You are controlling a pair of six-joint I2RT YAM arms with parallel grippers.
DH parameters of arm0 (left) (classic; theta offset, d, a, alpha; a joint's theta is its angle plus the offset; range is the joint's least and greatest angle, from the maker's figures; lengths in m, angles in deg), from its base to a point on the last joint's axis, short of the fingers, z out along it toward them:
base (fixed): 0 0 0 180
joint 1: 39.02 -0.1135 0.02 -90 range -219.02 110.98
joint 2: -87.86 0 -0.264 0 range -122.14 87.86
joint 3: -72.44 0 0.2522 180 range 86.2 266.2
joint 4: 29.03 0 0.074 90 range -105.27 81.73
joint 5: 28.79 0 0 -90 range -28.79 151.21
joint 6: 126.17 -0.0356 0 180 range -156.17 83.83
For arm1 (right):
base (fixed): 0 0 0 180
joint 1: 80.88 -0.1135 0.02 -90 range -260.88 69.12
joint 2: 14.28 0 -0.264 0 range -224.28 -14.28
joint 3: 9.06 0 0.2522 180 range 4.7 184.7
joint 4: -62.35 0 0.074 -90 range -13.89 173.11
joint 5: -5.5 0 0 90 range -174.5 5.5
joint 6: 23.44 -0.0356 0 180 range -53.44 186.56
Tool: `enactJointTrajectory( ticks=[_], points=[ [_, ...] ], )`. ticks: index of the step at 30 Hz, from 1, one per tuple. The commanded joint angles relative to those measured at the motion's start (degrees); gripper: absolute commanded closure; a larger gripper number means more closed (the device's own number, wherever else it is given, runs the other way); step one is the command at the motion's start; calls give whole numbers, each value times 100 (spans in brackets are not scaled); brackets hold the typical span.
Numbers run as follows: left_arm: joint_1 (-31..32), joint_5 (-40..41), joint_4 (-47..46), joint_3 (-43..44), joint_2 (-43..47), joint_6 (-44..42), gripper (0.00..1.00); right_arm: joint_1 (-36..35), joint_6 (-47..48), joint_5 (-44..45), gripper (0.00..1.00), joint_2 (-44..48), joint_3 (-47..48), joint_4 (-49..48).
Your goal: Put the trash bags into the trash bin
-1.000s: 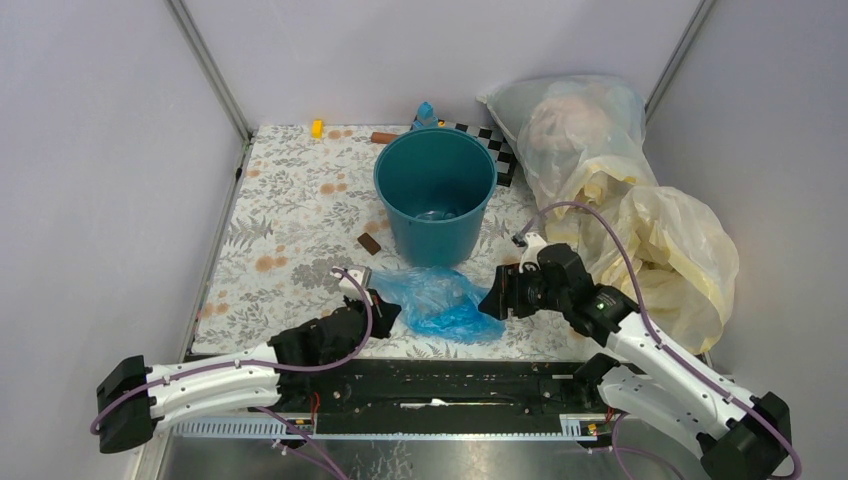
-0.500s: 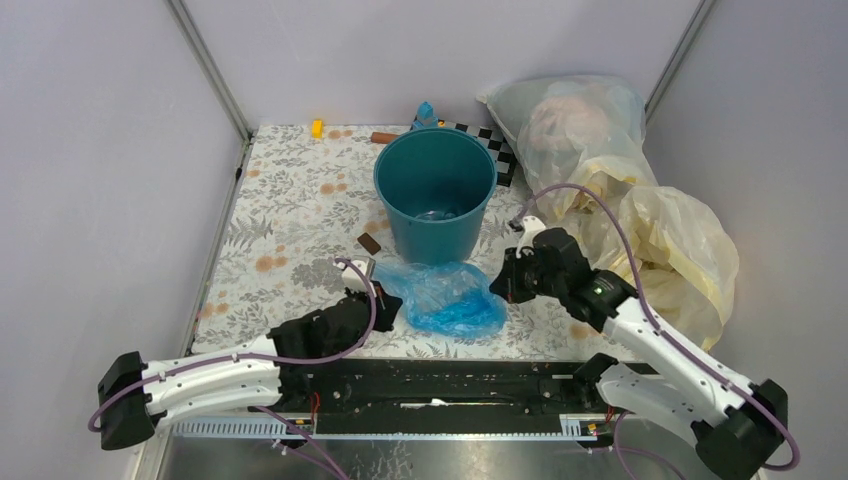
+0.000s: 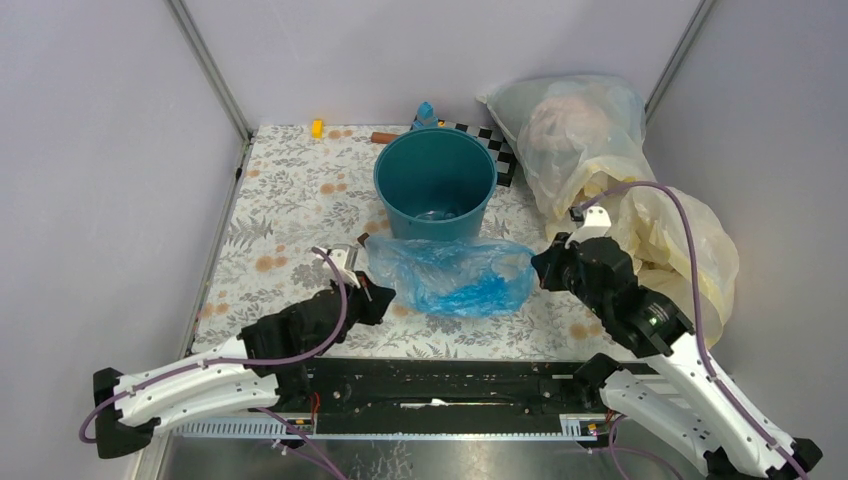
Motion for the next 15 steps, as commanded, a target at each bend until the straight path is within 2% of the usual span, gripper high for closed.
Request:
enactJointTrajectory(
  ticks=[1,3,5,8,9,11,12,14,15],
  points=[
    [1,-310,126,327,-147,113,100,-33,-77,-443,100,-440,141,168],
    [5,-398,105,602,-244,-9,100,-33,-74,-810,100,-584,487,100],
    [5,-440,166,1240,-383,-307,100,-32,-32,-1049,100,-833,1495,45],
    [1,-608,522,3209,-878,-1079,100,-32,93,-1473,100,-1608,3746,295],
    [1,-750,833,4395,-1231,-1299,100,-35,118,-1709,100,-1941,4616,463],
    [5,-1231,1191,5956,-1727,-1553,100,-32,88,-2177,100,-2579,6214,809],
    [5,-1558,1214,6448,-1868,-1617,100,-33,29,-2381,100,-2807,6806,921],
    [4,-2053,1134,6714,-1916,-1604,100,-38,-81,-2598,100,-2931,7094,990],
    [1,-2096,1077,6554,-1842,-1565,100,-37,-121,-2599,100,-2798,6743,929]
  ],
)
